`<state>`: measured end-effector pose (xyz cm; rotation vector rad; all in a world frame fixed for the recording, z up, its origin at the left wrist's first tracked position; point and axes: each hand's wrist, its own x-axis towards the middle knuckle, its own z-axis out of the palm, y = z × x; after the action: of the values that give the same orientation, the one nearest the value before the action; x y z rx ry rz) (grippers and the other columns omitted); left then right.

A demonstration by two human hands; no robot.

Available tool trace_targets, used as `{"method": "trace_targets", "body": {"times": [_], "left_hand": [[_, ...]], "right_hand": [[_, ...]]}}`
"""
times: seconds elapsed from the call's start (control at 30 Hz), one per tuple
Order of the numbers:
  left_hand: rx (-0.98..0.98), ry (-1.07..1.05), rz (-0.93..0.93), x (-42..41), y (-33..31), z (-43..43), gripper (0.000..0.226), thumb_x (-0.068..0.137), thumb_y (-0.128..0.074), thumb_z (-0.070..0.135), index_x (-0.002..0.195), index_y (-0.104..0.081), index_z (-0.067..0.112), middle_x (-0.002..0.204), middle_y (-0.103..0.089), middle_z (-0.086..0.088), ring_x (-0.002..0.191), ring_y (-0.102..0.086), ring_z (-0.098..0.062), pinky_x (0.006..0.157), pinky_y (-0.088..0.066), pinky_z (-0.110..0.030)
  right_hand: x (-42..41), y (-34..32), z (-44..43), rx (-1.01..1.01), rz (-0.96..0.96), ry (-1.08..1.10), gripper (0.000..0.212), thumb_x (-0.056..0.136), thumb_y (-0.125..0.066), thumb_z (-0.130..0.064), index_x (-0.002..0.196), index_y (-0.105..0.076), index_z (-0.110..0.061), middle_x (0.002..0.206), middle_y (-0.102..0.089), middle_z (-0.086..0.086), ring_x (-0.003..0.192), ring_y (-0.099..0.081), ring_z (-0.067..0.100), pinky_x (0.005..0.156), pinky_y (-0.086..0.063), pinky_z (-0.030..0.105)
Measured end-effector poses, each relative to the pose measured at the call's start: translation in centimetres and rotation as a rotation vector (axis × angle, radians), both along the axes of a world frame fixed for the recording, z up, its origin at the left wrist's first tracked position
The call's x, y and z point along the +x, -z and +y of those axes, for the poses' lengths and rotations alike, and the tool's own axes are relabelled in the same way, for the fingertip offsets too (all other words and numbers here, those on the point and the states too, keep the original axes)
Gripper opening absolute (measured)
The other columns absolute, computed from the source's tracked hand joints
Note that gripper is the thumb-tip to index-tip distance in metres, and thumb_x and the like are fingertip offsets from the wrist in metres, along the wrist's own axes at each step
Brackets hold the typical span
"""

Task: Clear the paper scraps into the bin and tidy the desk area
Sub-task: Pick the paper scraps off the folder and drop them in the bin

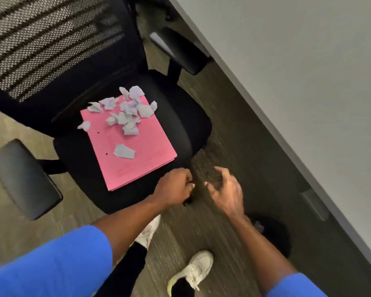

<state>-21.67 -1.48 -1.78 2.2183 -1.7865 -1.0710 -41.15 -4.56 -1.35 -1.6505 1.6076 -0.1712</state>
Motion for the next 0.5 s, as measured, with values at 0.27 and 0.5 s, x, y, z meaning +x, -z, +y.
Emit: {"method": "trace_targets", "body": {"times": [0.27, 0.5], "left_hand": [[-0.24, -0.279, -0.268, 12.3, -3.0, 0.3, 0.055, 0.084, -0.084, 0.042, 0.125, -0.06, 0.016, 0.13, -0.053, -0.006, 0.127, -0.05, -0.028, 0.087, -0.057, -0.046], [-0.106, -0.338, -0.397, 18.6, -2.0, -0.4, 0.133, 0.064, -0.085, 0.077, 0.163, -0.02, 0.015, 0.173, -0.009, -0.02, 0.156, -0.022, -0.04, 0.112, -0.048, -0.052]], "right_hand": [[11.1, -1.0, -3.7, -0.09, 0.02, -0.242, 0.079, 0.088, -0.073, -0.059, 0.153, -0.036, -0.036, 0.149, -0.045, -0.002, 0.132, -0.056, 0.022, 0.104, -0.055, 0.048], [19.8, -0.6, -7.2, -0.153, 0.127, -0.374, 0.093, 0.083, -0.074, -0.063, 0.157, -0.024, -0.04, 0.162, -0.03, 0.003, 0.148, -0.039, 0.028, 0.104, -0.056, 0.058]]}}
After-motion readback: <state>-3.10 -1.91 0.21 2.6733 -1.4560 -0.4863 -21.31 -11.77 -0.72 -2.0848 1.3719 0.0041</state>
